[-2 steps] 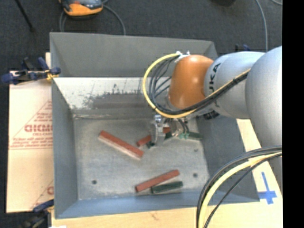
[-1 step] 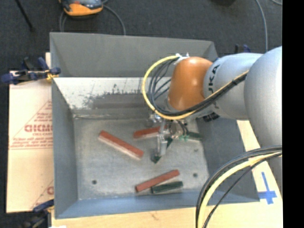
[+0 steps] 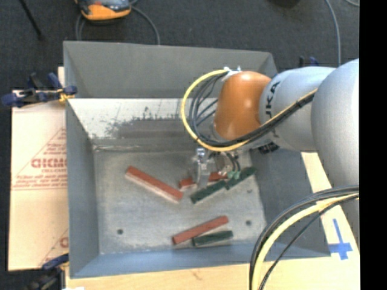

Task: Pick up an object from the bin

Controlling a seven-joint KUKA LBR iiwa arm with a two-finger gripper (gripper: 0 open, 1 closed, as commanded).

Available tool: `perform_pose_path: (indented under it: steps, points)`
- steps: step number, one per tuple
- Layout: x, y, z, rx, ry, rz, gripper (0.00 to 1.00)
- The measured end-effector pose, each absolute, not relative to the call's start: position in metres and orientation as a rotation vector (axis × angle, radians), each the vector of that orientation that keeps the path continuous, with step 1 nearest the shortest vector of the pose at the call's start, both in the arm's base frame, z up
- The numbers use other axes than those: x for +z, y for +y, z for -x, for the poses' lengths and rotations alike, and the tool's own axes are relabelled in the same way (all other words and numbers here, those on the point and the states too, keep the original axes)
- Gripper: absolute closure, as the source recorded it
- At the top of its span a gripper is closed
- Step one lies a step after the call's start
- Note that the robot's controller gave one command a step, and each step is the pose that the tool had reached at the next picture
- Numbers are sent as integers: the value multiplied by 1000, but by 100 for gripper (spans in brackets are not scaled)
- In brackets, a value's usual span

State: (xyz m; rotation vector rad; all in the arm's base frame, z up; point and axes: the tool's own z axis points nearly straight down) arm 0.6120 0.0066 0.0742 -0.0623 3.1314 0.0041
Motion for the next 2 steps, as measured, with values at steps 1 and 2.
perform_pose_path:
  steps: [1,2]
  points:
    - [72,6,-611,4,3136,62,0]
    - [72,6,-610,4,3136,62,0]
